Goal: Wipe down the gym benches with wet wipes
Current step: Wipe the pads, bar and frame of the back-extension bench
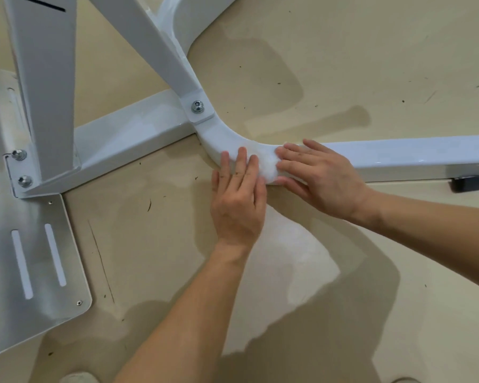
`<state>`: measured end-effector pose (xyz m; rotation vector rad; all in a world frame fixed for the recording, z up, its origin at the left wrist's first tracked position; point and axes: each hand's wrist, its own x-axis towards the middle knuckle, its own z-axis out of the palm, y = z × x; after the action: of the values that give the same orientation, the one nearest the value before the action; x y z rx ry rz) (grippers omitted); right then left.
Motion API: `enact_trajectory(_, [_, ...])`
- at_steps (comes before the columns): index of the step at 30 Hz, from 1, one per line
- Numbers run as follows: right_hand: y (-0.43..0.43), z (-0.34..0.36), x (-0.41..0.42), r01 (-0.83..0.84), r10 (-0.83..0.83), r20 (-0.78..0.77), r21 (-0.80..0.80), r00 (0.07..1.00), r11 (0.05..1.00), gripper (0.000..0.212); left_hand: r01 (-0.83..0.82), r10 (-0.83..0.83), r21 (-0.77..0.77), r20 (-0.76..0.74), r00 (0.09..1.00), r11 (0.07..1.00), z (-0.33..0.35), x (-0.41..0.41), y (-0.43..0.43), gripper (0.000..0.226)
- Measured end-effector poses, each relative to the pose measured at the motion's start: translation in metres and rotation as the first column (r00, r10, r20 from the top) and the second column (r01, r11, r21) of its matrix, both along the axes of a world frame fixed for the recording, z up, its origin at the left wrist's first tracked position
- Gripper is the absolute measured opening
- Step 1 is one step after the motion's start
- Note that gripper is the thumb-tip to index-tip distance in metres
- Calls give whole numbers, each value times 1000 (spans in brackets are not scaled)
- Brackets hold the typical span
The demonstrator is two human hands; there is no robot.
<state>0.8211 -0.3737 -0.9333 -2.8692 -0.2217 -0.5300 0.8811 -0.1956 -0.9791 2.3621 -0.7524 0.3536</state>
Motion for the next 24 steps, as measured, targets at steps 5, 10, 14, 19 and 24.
enact_trajectory(5, [19, 5, 33, 46, -48, 74, 28, 996, 999, 35, 93, -98, 33, 205, 974, 995, 9, 49, 23, 31])
enact_trajectory(10, [12, 2, 20, 125, -125, -13, 52, 992, 991, 14, 202, -196, 0, 241, 950, 979, 18, 63, 18, 20])
enact_trajectory(14, [0, 3, 4, 171, -167, -51, 91, 985, 981, 11, 296, -297, 47, 287, 911, 954, 19, 56, 0, 13])
enact_trajectory(19, [-21, 6, -21, 293, -288, -67, 74, 955, 953, 17, 367, -388, 126, 333, 860, 922, 23, 41, -29, 13])
enact_trajectory(24, [-12, 7, -12, 325, -323, -77, 25, 943, 945, 24, 389, -416, 149, 385, 824, 909, 25, 63, -11, 17])
